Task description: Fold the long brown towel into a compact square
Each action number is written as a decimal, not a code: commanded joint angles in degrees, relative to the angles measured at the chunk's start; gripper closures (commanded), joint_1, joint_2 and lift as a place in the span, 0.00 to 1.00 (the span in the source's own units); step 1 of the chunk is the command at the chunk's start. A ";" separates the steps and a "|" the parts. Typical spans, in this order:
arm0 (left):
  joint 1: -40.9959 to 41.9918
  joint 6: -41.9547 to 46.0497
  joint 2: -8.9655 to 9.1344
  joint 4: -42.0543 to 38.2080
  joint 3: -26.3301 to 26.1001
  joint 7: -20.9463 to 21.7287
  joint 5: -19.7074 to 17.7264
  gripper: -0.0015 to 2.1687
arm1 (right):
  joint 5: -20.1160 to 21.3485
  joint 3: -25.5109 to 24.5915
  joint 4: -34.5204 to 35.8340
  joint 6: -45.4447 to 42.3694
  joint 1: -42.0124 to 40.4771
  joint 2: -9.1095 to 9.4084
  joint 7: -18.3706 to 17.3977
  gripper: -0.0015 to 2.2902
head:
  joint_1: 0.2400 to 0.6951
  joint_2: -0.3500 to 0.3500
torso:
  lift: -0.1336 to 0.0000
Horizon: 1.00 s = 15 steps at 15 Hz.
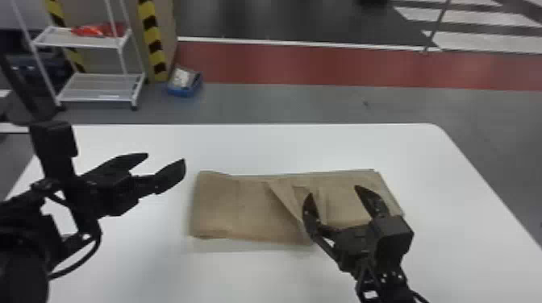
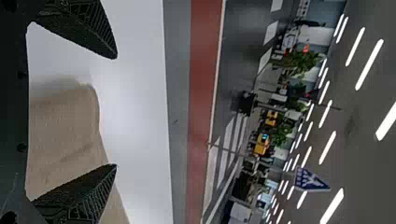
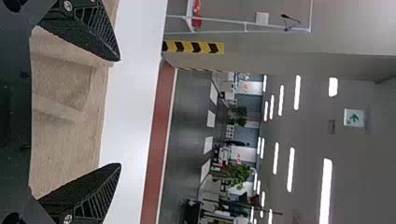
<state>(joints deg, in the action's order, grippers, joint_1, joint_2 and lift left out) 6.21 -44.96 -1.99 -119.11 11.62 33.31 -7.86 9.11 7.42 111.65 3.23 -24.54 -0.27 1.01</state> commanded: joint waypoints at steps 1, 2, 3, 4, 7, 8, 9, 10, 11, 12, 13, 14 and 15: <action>1.88 3.69 -1.09 3.01 6.04 0.26 -3.22 0.02 | 3.46 4.18 -1.08 7.63 2.83 0.32 -0.22 0.03 | 1.00 0.56 | 0.06; 3.02 5.45 -1.35 4.15 7.80 0.70 -4.71 0.03 | 4.25 5.50 -1.35 11.84 4.50 0.32 -0.48 0.04 | 1.00 0.63 | 0.06; 4.08 6.32 -1.53 4.76 8.68 0.97 -5.50 0.03 | 4.95 6.82 -1.70 16.41 6.17 0.32 -0.74 0.04 | 1.00 0.67 | 0.06; 4.87 6.32 -1.53 5.20 9.12 1.32 -5.76 0.03 | 5.57 7.96 -2.14 18.88 7.58 0.32 -0.83 0.04 | 1.00 0.71 | 0.06; 6.01 6.68 -1.53 6.08 9.47 1.93 -6.12 0.03 | 7.15 11.74 -2.58 24.85 10.04 0.32 -1.27 0.04 | 1.00 0.81 | 0.06; 6.19 6.68 -1.53 6.08 9.38 2.02 -6.12 0.03 | 7.76 12.35 -2.22 26.26 10.12 0.32 -2.15 0.04 | 1.00 0.82 | 0.06; 6.19 6.68 -1.62 6.17 9.21 2.11 -6.12 0.03 | 7.76 12.35 -2.22 27.14 10.30 0.32 -2.59 0.04 | 1.00 0.83 | 0.06; 6.19 6.68 -1.62 6.26 9.03 2.11 -6.12 0.03 | 7.85 12.27 -2.22 28.54 10.65 0.32 -2.68 0.05 | 1.00 0.84 | 0.06; 6.01 6.50 -1.62 6.43 8.77 2.02 -6.12 0.03 | 7.85 12.18 -2.14 31.00 11.09 0.32 -2.76 0.09 | 1.00 0.84 | 0.06; 6.01 6.50 -1.62 6.43 8.59 2.11 -6.03 0.03 | 7.85 12.09 -2.05 31.71 11.18 0.32 -2.76 0.13 | 1.00 0.83 | 0.06; 6.01 6.50 -1.62 6.43 8.50 2.11 -6.03 0.03 | 7.94 12.00 -1.70 31.71 10.91 0.32 -2.94 0.18 | 1.00 0.82 | 0.06; 6.10 6.50 -1.62 6.43 8.50 2.11 -6.03 0.04 | 7.94 12.00 -0.99 31.53 10.65 0.32 -4.00 0.22 | 1.00 0.82 | 0.06; 6.19 6.50 -1.62 6.61 8.50 2.20 -5.94 0.04 | 7.85 11.65 -0.47 31.53 10.30 0.32 -4.17 0.26 | 1.00 0.81 | 0.06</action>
<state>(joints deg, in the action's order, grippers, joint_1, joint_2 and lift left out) 12.28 -38.46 -3.60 -112.64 20.14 35.46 -13.87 17.03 19.36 110.46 34.73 -13.81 -0.26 -2.99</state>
